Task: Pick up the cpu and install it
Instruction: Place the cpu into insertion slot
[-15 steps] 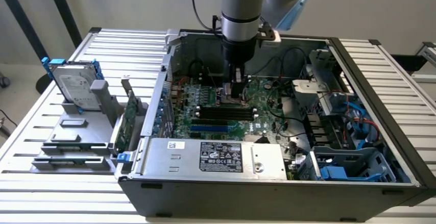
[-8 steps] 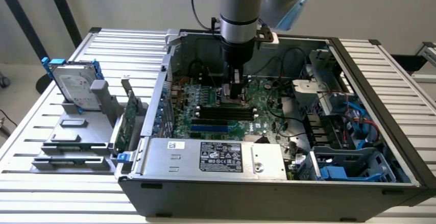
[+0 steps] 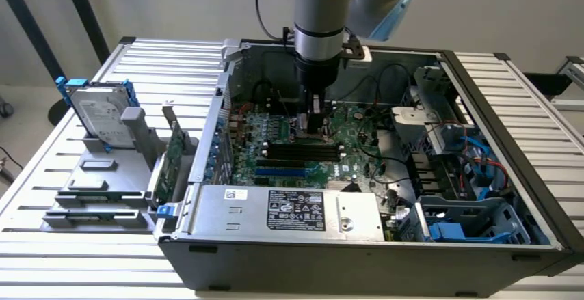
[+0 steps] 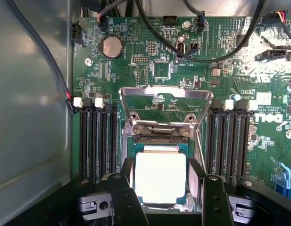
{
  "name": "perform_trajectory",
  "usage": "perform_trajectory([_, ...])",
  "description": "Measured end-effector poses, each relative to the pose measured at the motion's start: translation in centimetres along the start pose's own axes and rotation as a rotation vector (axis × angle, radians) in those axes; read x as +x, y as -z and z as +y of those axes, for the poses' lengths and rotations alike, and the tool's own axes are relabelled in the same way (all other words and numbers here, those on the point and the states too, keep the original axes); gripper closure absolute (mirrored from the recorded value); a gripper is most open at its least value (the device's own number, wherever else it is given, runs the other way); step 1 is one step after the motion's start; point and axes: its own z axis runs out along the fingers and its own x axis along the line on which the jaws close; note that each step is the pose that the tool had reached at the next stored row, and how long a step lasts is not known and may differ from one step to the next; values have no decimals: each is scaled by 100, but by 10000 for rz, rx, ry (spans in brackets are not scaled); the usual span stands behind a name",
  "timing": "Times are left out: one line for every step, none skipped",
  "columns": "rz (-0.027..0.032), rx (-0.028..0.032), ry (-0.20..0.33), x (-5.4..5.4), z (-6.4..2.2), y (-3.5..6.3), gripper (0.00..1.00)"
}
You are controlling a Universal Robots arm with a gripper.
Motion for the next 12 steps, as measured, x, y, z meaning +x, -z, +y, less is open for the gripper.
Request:
perform_trajectory([-10,4,-10,6,-1,-13,45])
perform_trajectory([-23,13,-23,11,-1,-26,45])
perform_trajectory([-36,20,-35,17,-2,-36,45])
perform_trajectory([-50,30,-48,22,-3,-48,45])
perform_trajectory([-64,38,-58,28,-3,-57,45])
perform_trajectory([-77,46,-67,33,-3,-66,45])
perform_trajectory([-87,53,-75,36,-4,-74,45])
perform_trajectory([-96,58,-80,38,-4,-82,45])
perform_trajectory([-102,61,-84,40,-4,-90,45])
perform_trajectory([-106,63,-88,40,-5,-97,45])
perform_trajectory([-111,66,-92,40,-5,-103,45])
perform_trajectory([-118,67,-94,40,-6,-107,45])
